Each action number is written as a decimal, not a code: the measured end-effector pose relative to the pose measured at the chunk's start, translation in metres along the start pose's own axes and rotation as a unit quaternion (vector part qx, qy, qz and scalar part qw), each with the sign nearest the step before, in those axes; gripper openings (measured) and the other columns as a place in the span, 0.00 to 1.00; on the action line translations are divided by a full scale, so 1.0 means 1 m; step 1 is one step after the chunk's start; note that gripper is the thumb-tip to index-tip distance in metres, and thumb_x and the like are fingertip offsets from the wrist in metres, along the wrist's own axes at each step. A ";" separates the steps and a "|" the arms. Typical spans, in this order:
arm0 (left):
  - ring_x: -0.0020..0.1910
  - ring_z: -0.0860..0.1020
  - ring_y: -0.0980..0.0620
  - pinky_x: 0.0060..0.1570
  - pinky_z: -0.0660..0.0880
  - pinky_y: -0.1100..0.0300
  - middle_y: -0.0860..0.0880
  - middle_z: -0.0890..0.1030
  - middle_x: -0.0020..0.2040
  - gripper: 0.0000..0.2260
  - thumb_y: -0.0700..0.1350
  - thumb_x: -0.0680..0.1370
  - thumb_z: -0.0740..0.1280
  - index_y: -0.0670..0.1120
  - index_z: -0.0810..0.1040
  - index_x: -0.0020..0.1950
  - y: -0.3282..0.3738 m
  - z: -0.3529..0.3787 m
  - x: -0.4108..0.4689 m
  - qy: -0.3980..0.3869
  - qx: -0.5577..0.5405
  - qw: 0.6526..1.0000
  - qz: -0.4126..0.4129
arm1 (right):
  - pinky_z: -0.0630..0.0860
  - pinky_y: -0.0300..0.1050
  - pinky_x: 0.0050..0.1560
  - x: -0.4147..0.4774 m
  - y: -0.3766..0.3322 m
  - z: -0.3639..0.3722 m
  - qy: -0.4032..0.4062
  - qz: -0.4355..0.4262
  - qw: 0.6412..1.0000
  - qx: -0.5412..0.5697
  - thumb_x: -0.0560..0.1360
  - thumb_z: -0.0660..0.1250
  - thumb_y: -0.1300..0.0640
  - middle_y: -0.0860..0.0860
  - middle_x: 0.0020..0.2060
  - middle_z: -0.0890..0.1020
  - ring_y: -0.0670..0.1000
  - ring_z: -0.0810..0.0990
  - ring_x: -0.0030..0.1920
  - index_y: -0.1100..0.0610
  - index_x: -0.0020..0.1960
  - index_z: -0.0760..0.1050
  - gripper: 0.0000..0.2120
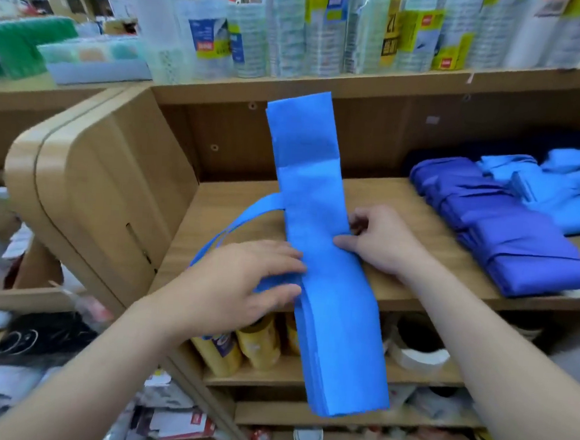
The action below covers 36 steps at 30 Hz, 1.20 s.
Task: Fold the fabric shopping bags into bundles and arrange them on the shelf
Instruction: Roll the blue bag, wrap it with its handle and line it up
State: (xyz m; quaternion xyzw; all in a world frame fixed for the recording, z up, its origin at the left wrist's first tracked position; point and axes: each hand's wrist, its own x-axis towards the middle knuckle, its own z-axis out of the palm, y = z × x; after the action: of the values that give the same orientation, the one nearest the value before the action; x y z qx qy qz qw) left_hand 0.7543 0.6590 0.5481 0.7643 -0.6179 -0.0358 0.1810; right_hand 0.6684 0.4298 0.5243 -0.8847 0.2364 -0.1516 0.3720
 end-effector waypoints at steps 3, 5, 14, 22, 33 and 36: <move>0.66 0.71 0.57 0.65 0.69 0.60 0.54 0.74 0.65 0.26 0.62 0.78 0.64 0.52 0.70 0.73 -0.004 0.008 0.003 0.028 -0.020 0.994 -0.105 | 0.72 0.41 0.38 -0.005 -0.006 -0.003 -0.042 0.013 0.992 0.122 0.71 0.75 0.62 0.50 0.34 0.81 0.45 0.75 0.34 0.57 0.37 0.80 0.06; 0.58 0.78 0.56 0.59 0.75 0.58 0.53 0.78 0.59 0.23 0.51 0.77 0.70 0.55 0.69 0.72 -0.002 0.009 0.010 0.101 -0.141 0.971 -0.163 | 0.75 0.38 0.39 -0.008 -0.010 -0.005 -0.060 0.027 0.972 0.224 0.71 0.74 0.64 0.50 0.34 0.82 0.44 0.78 0.34 0.58 0.39 0.81 0.04; 0.48 0.84 0.46 0.49 0.82 0.48 0.46 0.86 0.46 0.20 0.34 0.72 0.74 0.49 0.80 0.61 0.027 0.012 0.025 0.253 -0.447 0.803 -0.303 | 0.74 0.34 0.35 -0.036 -0.027 -0.006 -0.006 0.023 0.915 0.404 0.64 0.76 0.62 0.52 0.35 0.83 0.43 0.80 0.33 0.62 0.39 0.80 0.07; 0.46 0.78 0.57 0.49 0.76 0.58 0.59 0.81 0.44 0.04 0.44 0.77 0.70 0.52 0.82 0.51 0.032 -0.010 0.011 0.329 -0.119 0.923 -0.160 | 0.63 0.39 0.72 -0.055 -0.039 -0.022 0.077 -0.229 0.962 0.126 0.70 0.77 0.54 0.41 0.62 0.78 0.41 0.67 0.72 0.53 0.49 0.78 0.11; 0.43 0.84 0.51 0.39 0.81 0.56 0.48 0.84 0.45 0.20 0.40 0.75 0.72 0.55 0.69 0.61 0.054 -0.045 0.021 0.242 -0.389 0.883 -0.102 | 0.73 0.48 0.30 -0.058 -0.081 -0.023 0.205 -0.191 0.903 0.324 0.77 0.69 0.61 0.55 0.37 0.79 0.55 0.75 0.29 0.47 0.60 0.67 0.17; 0.38 0.84 0.50 0.34 0.80 0.57 0.47 0.84 0.43 0.21 0.38 0.76 0.71 0.56 0.69 0.62 0.051 -0.040 0.028 0.312 -0.377 0.864 -0.119 | 0.81 0.50 0.47 -0.060 -0.074 -0.016 0.066 -0.152 0.941 0.294 0.79 0.67 0.57 0.51 0.53 0.82 0.51 0.83 0.46 0.41 0.72 0.57 0.28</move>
State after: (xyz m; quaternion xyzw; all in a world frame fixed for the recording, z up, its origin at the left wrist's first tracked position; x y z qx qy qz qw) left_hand 0.7242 0.6331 0.6069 0.6769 -0.3724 -0.0466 0.6332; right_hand 0.6335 0.4980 0.5834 -0.7496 0.0679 -0.3275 0.5711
